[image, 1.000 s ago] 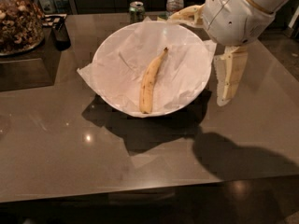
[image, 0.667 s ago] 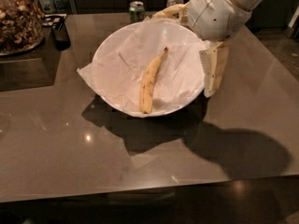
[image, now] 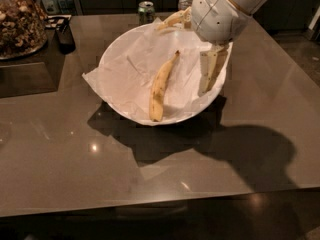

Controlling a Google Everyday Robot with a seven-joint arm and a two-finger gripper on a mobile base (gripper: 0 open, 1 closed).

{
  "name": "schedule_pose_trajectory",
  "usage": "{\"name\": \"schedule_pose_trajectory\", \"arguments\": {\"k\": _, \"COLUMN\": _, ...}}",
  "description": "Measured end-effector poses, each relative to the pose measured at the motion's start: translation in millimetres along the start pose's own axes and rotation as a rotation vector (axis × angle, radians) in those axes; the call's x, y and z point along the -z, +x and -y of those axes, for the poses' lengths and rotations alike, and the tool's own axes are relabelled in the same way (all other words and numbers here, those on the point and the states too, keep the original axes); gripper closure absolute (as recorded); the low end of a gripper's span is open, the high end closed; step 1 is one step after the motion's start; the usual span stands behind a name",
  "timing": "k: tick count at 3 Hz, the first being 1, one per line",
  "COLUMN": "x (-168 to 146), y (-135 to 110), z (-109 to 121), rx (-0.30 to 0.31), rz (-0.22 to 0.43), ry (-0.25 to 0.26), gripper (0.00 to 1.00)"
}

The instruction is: Pick banana from white bowl

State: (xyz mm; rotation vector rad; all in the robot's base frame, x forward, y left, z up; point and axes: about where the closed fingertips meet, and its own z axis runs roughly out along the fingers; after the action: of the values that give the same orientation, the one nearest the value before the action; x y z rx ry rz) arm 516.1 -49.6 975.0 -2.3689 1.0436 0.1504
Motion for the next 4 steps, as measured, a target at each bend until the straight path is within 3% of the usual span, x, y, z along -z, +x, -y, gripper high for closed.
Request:
{"name": "schedule_pose_trajectory", "arguments": {"k": 1, "x": 0, "y": 0, "z": 0, "rx": 0.0, "rz": 0.0, "ry": 0.0, "gripper": 0.23}}
{"name": "schedule_pose_trajectory", "arguments": {"k": 2, "x": -8, "y": 3, "z": 16, "rx": 0.04, "rz": 0.022, "ry": 0.013, "gripper": 0.19}}
{"name": "schedule_pose_trajectory", "arguments": {"k": 4, "x": -38, "y": 5, "z": 40, "rx": 0.103, "rz": 0.094, "ry": 0.006, "gripper": 0.23}}
